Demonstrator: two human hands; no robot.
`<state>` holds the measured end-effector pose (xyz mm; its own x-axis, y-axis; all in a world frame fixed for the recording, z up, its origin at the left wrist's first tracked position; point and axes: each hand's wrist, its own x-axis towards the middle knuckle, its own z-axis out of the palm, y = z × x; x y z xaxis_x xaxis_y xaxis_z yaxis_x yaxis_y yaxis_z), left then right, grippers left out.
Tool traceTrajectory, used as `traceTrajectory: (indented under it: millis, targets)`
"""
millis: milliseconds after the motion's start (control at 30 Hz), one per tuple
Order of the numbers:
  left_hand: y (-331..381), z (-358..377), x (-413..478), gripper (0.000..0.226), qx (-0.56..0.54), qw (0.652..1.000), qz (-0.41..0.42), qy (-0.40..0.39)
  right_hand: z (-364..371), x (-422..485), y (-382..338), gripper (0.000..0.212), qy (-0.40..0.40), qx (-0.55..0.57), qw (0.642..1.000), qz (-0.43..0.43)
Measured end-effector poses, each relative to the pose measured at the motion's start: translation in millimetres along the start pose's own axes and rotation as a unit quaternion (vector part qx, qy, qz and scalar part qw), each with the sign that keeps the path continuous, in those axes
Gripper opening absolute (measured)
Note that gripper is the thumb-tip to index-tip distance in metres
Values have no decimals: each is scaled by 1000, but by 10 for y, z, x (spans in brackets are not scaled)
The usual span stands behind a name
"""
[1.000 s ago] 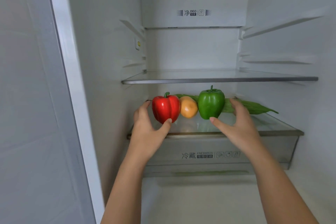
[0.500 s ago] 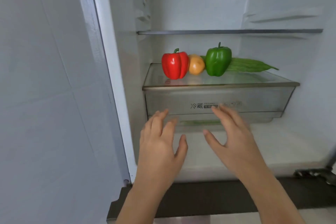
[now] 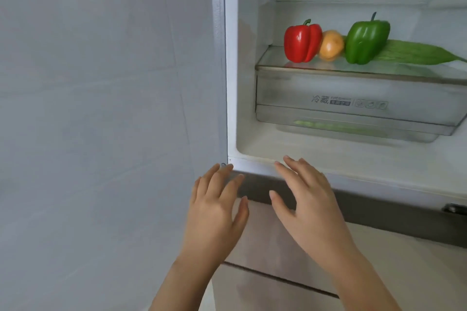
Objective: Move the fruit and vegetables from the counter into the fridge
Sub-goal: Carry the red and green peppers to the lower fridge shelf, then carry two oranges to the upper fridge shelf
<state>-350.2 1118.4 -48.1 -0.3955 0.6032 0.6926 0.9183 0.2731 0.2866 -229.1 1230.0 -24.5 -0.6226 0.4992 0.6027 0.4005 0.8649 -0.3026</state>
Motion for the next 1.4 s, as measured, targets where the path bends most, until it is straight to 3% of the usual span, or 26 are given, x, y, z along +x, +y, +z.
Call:
traceTrajectory:
  millis: [267,467,933,1200,1400]
  targets:
    - [229,-547,-880,36,133,983,-129,11,84,-442,-379,44,-37,73,987,-140]
    - [347,-1204,-1566,37,224,945,-237,34,182,-757,-1088,44,-90,193,945,-247]
    - [946,-2828,-3187,39,404,793,-439,122,-241,-2018,-2900,49,-181,346,807,-443]
    - [1760,-3866,-4640,36,486,696,-503,163,-961,-3457,-3950,49,-212,415,711,-526]
    - [2583,-4544,-5745,40,535,599,-567,184,-1635,-4749,-4584,48,-237,452,637,-578]
